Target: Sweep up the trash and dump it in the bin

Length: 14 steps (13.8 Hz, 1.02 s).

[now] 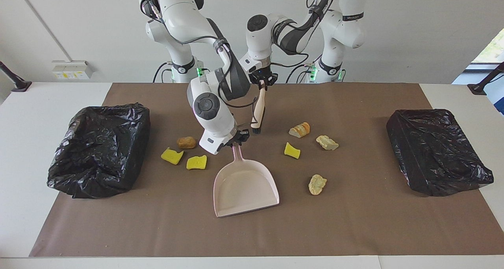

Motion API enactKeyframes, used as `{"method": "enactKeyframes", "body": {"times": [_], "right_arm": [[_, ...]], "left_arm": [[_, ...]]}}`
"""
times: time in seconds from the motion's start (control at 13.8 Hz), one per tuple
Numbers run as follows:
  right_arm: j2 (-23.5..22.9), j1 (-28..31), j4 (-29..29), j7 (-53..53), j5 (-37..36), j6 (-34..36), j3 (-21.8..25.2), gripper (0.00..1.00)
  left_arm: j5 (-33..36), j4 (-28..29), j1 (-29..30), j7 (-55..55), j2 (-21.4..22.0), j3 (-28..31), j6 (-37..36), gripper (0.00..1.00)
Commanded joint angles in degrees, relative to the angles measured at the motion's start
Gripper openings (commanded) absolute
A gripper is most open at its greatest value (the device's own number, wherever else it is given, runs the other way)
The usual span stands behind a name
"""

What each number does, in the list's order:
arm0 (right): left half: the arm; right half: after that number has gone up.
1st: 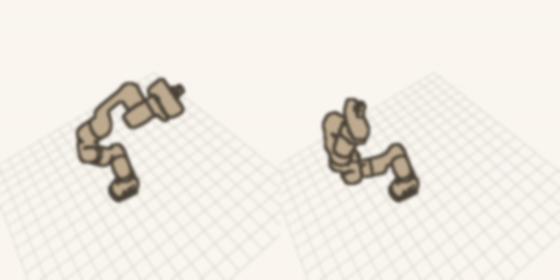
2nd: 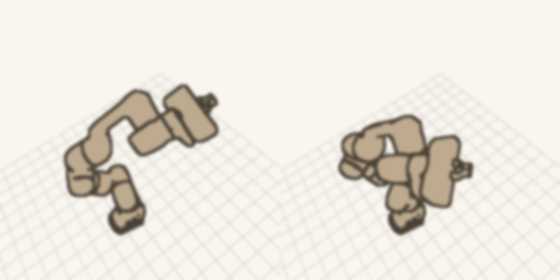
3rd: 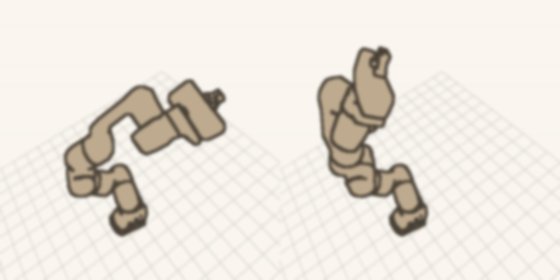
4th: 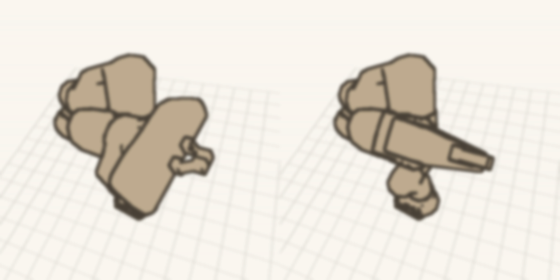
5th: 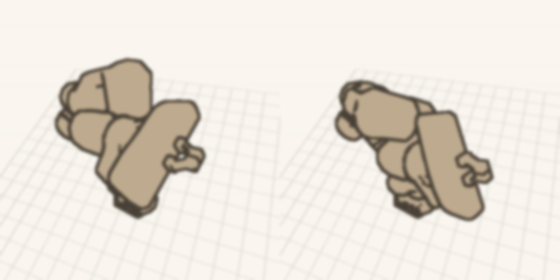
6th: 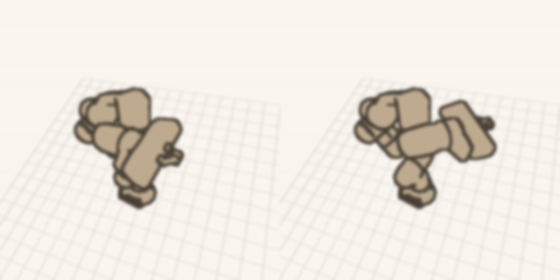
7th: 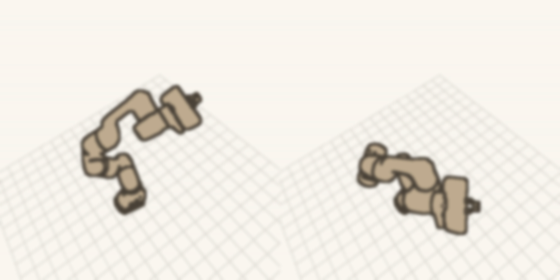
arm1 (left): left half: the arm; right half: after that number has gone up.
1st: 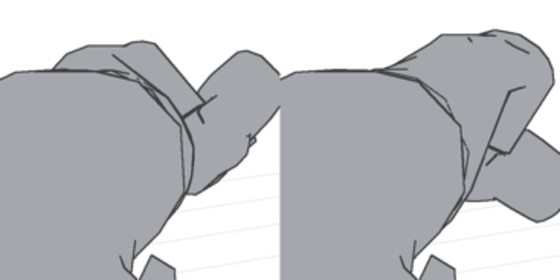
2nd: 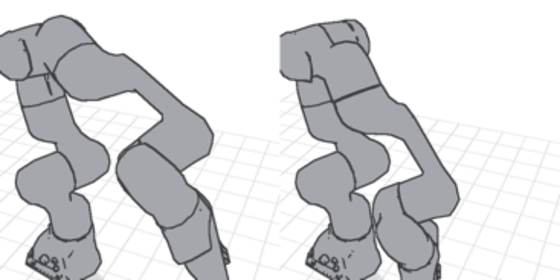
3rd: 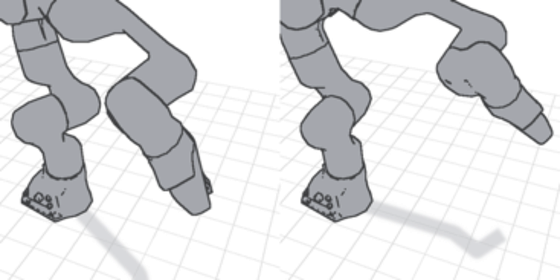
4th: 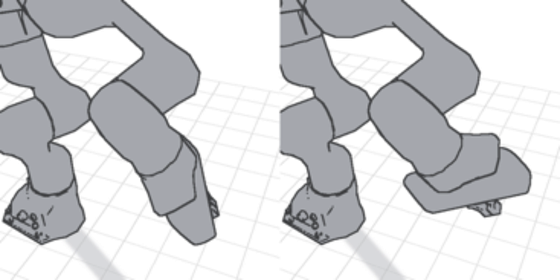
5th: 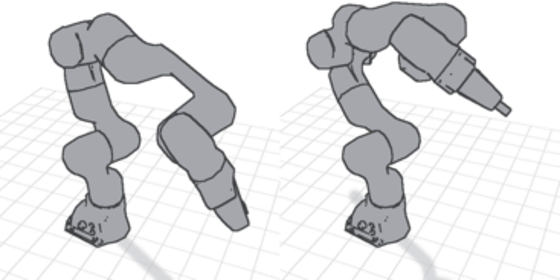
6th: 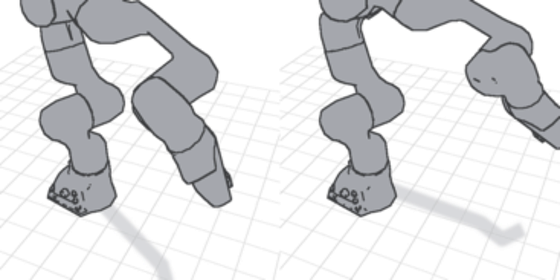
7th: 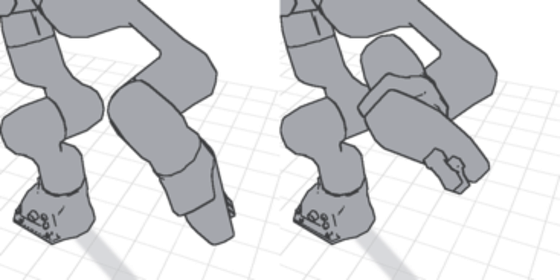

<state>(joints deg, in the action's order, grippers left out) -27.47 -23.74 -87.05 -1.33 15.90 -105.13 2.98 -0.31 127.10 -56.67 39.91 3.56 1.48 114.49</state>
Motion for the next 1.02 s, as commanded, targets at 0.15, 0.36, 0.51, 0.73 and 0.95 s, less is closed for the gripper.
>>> {"method": "enactKeyframes", "body": {"times": [0.15, 0.36, 0.51, 0.73, 0.95], "right_arm": [[5.57, 1.51, -1.80, 21.49, -4.98, 9.13, 0.18, 0.00], [8.73, -0.07, -7.07, 30.38, -13.08, 8.89, -0.43, 0.00], [10.76, -0.95, -10.76, 35.85, -14.49, 8.10, -0.43, 0.00], [11.47, -3.66, -14.37, 39.81, -16.77, 6.78, -0.52, 0.00], [11.47, -5.09, -15.61, 41.40, -20.82, 6.69, -0.61, 0.00]], "left_arm": [[5.31, 0.08, 10.32, -3.34, 4.61, -0.33, -3.39, 0.00], [7.43, 0.34, 16.83, -3.87, 4.62, -0.42, -3.04, 0.00], [7.43, 1.22, 21.31, -3.87, 4.62, -0.42, -2.69, 0.00], [8.40, 1.22, 26.59, -2.91, 4.09, -0.42, -2.34, 0.00], [8.40, 3.75, 29.85, -0.73, 5.23, -0.33, -1.99, 0.00]]}}
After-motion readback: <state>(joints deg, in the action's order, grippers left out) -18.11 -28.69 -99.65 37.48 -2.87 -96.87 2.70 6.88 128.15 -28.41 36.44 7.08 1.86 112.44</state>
